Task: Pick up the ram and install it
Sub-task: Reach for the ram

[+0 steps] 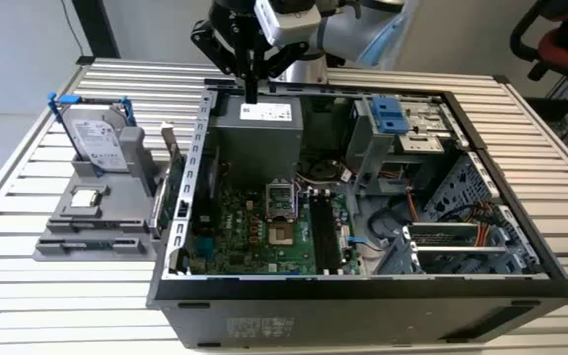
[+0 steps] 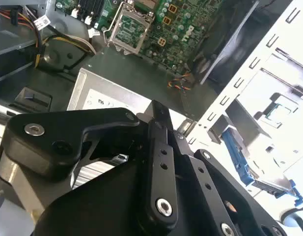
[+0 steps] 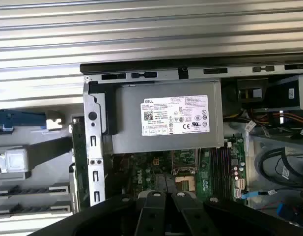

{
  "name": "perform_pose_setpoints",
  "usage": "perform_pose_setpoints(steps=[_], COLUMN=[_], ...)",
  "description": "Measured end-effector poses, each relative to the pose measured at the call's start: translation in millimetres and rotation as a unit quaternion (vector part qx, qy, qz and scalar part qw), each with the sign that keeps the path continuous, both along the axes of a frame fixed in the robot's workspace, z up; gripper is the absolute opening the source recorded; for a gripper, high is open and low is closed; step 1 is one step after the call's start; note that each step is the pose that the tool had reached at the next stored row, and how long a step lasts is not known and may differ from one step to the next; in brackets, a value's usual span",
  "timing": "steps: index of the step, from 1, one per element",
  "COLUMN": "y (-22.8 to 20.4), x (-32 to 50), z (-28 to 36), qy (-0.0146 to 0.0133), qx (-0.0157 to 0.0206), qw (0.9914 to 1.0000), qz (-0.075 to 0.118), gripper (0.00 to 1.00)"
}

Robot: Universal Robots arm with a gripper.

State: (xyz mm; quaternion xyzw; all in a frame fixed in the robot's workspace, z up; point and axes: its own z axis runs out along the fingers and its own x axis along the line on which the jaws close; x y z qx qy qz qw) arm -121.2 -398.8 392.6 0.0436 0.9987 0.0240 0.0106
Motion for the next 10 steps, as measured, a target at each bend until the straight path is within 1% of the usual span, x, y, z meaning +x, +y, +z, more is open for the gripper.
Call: perform_pose_setpoints(steps=[10], y=[0.0], x=[0.0], z=[0.0], qy=[0.0], qx=[0.0], qw=[1.0], qz=[-0.003], gripper=[0.0])
